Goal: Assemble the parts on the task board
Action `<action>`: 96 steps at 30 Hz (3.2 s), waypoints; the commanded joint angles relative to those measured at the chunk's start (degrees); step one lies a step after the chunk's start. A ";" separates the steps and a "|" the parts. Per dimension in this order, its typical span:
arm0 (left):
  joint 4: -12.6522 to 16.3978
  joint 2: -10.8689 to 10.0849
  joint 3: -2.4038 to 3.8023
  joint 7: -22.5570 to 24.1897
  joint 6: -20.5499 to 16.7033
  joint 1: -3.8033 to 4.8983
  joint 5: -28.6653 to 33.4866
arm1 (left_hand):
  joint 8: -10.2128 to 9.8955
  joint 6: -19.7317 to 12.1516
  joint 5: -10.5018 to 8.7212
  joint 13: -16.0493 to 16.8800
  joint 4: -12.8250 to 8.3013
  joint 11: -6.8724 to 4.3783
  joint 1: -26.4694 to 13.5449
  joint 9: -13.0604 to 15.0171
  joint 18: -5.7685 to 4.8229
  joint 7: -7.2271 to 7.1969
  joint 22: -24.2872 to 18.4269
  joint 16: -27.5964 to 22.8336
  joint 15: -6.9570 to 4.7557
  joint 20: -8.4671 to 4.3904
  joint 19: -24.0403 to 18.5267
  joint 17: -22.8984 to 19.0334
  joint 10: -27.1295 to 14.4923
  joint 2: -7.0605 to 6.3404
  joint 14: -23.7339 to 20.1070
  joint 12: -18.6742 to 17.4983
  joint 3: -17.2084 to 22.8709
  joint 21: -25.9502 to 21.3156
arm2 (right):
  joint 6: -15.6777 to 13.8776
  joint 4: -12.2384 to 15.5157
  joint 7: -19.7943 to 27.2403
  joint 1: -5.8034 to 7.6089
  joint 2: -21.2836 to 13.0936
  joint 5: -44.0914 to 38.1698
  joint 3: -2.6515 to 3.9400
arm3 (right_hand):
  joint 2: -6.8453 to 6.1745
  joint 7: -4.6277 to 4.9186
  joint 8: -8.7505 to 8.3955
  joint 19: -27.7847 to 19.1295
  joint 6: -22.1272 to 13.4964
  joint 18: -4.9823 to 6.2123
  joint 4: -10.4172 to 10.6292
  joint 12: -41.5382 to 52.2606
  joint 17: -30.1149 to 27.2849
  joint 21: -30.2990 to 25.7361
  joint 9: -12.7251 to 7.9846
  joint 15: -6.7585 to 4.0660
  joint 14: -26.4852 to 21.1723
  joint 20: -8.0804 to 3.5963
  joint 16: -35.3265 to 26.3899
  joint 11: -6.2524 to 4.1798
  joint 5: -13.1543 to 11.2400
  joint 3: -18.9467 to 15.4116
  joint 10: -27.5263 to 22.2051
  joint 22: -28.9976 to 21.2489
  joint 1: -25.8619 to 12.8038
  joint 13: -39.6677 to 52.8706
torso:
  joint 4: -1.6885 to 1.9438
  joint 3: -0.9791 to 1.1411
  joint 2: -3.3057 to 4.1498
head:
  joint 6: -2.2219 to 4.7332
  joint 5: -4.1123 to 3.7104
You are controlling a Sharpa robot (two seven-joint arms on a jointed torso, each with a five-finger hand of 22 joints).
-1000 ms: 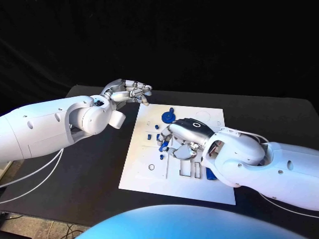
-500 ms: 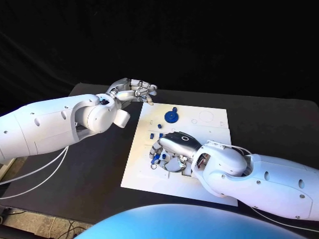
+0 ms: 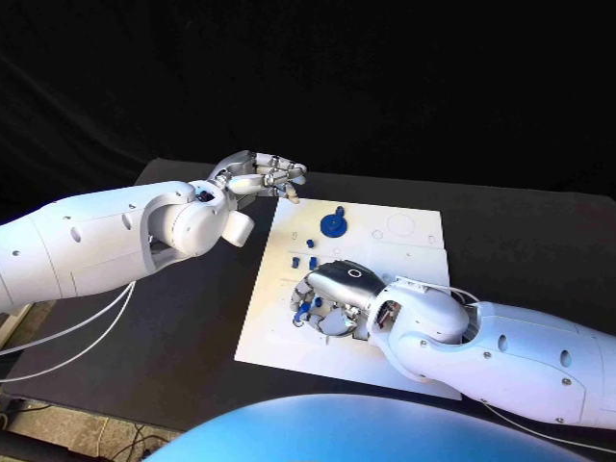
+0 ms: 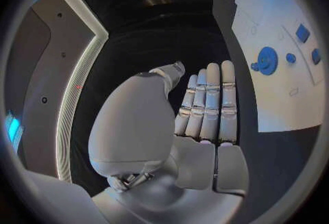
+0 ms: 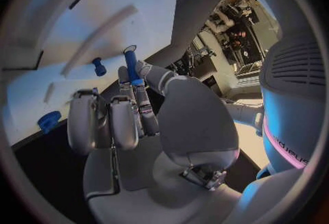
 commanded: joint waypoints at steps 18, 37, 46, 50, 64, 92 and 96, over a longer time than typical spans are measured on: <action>0.07 -0.17 0.04 0.17 0.76 0.03 -0.11 | -0.18 -0.41 -0.20 -0.04 -0.08 0.05 -0.27 -0.07 0.67 0.17 -0.05 -0.24 0.26 0.12 0.39 -0.03 -0.45 0.40 0.22 0.26 -0.34 -0.36 | 4.70 -0.21 -0.39 -0.14 -0.09 -3.66 -0.15 | 0.29 0.11 0.12 0.13 0.03 -0.60 -0.42 0.04 -0.15 -0.39 0.08 -0.30 1.61 -0.14 0.17 -2.74 0.14 0.12 3.15 7.71 0.69 0.07 | 0.16 -0.16 0.19 | 0.00 -0.01; 0.00 -0.27 0.04 0.02 0.71 0.04 -0.11 | -0.14 -0.45 -0.18 -0.02 -0.01 0.02 -0.18 -0.09 0.69 0.14 -0.26 -0.32 0.25 0.14 0.53 0.00 -0.57 0.46 0.23 0.43 -0.50 -0.62 | 4.69 -0.12 -1.28 -0.04 0.28 -4.70 -0.19 | -2.57 1.10 -2.56 -0.74 -4.19 -0.28 0.55 -1.71 -1.15 -2.02 -0.70 0.63 1.27 0.60 -0.21 -1.66 0.39 -1.59 1.21 7.05 -3.36 -0.36 | 0.22 -0.27 0.31 | 0.00 -0.14; -0.04 -0.21 0.04 -0.15 0.82 0.04 -0.11 | -0.14 -0.45 -0.18 -0.02 -0.01 0.02 -0.18 -0.09 0.69 0.14 -0.26 -0.32 0.25 0.14 0.53 0.00 -0.57 0.46 0.23 0.43 -0.50 -0.62 | 4.56 -0.37 -1.17 0.00 1.01 -4.51 -0.27 | -3.22 0.82 -3.37 -0.82 -5.58 -0.20 0.95 -1.91 -1.22 -2.25 -0.92 0.58 1.25 0.69 -0.20 -1.79 0.27 -2.15 1.24 6.97 -4.12 -0.37 | 0.34 -0.27 0.36 | 0.00 -0.20; -0.05 -0.23 0.04 -0.20 0.82 0.04 -0.11 | -0.14 -0.45 -0.18 -0.02 -0.01 0.02 -0.18 -0.09 0.69 0.14 -0.26 -0.32 0.25 0.14 0.53 0.00 -0.57 0.46 0.23 0.43 -0.50 -0.62 | 4.32 -0.41 -1.28 0.00 1.09 -4.55 -0.28 | -3.36 0.78 -3.55 -1.00 -5.88 -0.11 0.99 -2.05 -1.52 -2.62 -0.96 0.56 1.18 0.69 -0.31 -1.78 0.26 -2.24 1.08 6.79 -4.19 -0.41 | 0.31 -0.29 0.35 | 0.00 -0.19; -0.10 -0.24 0.04 -0.36 0.87 0.04 -0.11 | -0.12 -0.47 -0.18 -0.02 0.04 0.03 -0.15 -0.10 0.69 0.15 -0.34 -0.35 0.25 0.14 0.59 0.01 -0.63 0.50 0.23 0.48 -0.55 -0.72 | 1.06 0.17 -1.31 0.00 0.00 -4.56 -0.29 | -4.73 1.19 -4.55 -3.82 -7.79 1.09 1.21 -4.27 -5.40 -8.51 -1.05 1.27 -0.01 1.23 -2.27 -0.84 0.24 -3.46 -4.46 3.85 -4.68 -0.90 | 0.36 -0.28 0.39 | 0.00 -0.42; -0.82 0.14 -0.09 2.33 2.65 -0.42 -0.06 | 0.64 0.13 -0.20 -0.01 0.99 -0.76 -0.83 0.07 0.71 -1.29 -1.33 -0.69 -0.15 0.10 1.01 0.22 -0.41 0.48 0.16 1.15 -1.91 -2.03 | 0.08 11.89 -3.76 6.26 -27.04 29.98 0.42 | -3.74 -1.51 6.28 3.37 -7.95 -1.98 8.48 37.92 1.07 5.29 6.88 -2.03 2.29 -1.70 2.01 -4.96 3.56 -13.48 3.47 11.48 -6.73 38.04 | -0.55 -0.07 -0.94 | 1.88 -5.77; -1.03 0.37 -0.14 2.60 2.73 -0.64 0.01 | 0.54 -0.33 -0.23 -0.06 1.64 -0.72 -1.53 -0.01 0.70 -1.18 -1.80 -0.69 -0.12 0.13 1.29 0.37 -0.48 0.08 0.22 1.24 -3.09 -2.63 | -0.66 13.14 -7.93 5.62 -30.11 27.36 0.10 | -3.88 -1.65 7.92 3.80 -8.63 -2.20 9.80 44.36 1.58 6.24 8.45 -2.16 2.39 -1.76 2.40 -5.00 2.79 -14.32 4.69 12.00 -6.90 45.67 | -0.90 0.00 -1.29 | 1.87 -6.32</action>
